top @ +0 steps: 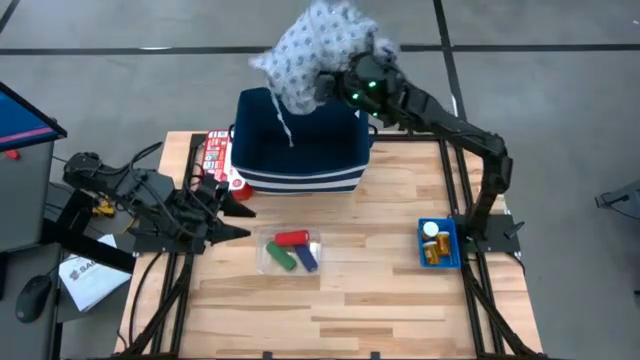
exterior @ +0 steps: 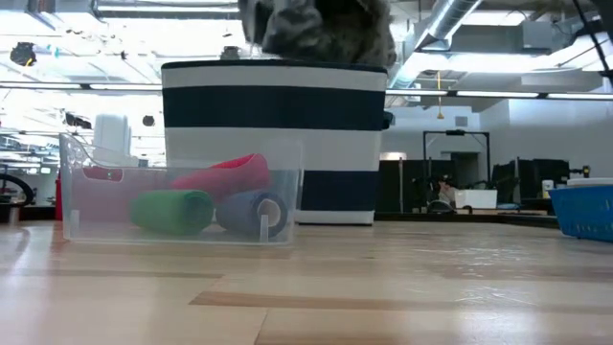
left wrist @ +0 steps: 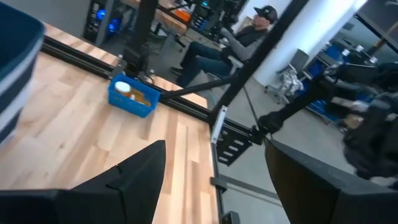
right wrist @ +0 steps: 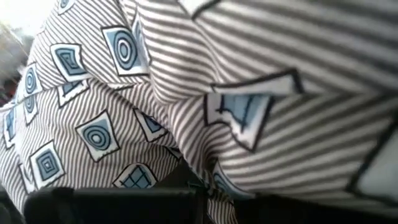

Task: Pick & place medical supplies in basket/bin
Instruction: Put the blue patient gown into the large blue bin

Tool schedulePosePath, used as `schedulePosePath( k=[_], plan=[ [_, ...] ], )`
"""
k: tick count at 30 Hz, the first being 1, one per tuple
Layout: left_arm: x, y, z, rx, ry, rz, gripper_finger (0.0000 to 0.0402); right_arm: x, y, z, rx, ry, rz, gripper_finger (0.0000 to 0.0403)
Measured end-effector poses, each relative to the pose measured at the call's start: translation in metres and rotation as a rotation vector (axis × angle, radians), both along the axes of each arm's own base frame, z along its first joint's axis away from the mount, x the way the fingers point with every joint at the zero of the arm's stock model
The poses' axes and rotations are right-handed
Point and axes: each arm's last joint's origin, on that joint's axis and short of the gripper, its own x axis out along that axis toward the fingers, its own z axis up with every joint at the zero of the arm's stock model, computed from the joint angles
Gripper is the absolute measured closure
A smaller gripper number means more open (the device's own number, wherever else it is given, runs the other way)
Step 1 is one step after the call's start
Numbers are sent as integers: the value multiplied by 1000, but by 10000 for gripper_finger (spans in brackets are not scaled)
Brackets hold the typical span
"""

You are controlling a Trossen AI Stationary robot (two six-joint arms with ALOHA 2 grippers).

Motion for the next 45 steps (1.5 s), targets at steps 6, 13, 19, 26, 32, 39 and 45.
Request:
schedulePosePath(
  k=[6, 13, 19, 26, 32, 39, 45],
  plan=[
    [-2, -6, 0, -2, 0, -39, 135, 36, 12, -39, 60, 114, 50, 371],
    [-4, -11, 0, -8, -2, -70, 135, 53, 36, -73, 182, 226, 8, 371],
    [-6, -13, 1, -10, -7, -88, 135, 57, 42, -92, 256, 285, -34, 371],
    [-6, -14, 2, -14, -15, -91, 135, 76, 35, -118, 380, 228, -28, 371],
    [-6, -15, 2, -16, -14, -111, 135, 95, 34, -142, 508, 163, -20, 371],
    [-8, -19, 2, -16, -19, -143, 135, 90, 33, -149, 605, 159, -86, 371],
    [-9, -20, 2, -16, -19, -151, 135, 81, 24, -146, 625, 188, -109, 301]
  ],
)
